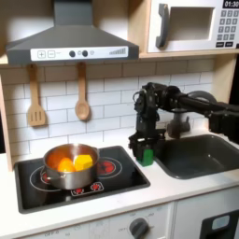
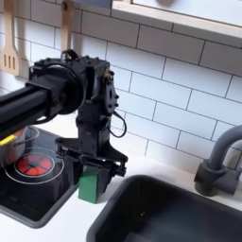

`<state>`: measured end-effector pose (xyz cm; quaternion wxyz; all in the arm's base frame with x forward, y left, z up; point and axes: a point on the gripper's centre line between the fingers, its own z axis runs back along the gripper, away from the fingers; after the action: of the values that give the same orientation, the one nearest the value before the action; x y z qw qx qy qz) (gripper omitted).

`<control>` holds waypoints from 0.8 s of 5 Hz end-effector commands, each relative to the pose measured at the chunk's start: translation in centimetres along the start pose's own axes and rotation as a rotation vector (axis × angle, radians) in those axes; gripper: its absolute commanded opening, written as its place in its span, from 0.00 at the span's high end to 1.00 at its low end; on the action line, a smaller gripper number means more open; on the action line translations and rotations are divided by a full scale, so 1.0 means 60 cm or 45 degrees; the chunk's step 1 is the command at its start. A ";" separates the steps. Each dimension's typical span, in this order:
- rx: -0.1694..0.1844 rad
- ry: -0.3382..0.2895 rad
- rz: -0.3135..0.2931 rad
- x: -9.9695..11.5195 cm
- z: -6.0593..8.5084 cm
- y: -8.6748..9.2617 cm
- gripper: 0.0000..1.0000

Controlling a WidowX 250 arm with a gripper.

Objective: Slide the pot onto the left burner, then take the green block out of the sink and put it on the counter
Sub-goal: 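Take the green block out of the sink and put it on the counter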

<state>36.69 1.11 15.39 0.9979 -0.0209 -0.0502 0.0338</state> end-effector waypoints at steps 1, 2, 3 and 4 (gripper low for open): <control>0.002 -0.008 0.015 -0.003 0.005 0.010 0.00; -0.015 -0.009 0.024 -0.001 0.016 0.011 0.00; -0.033 0.000 0.010 -0.008 0.024 0.009 0.00; -0.096 -0.005 -0.009 -0.015 0.046 -0.009 0.00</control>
<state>35.54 0.96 18.21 0.9964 -0.0568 -0.0535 0.0331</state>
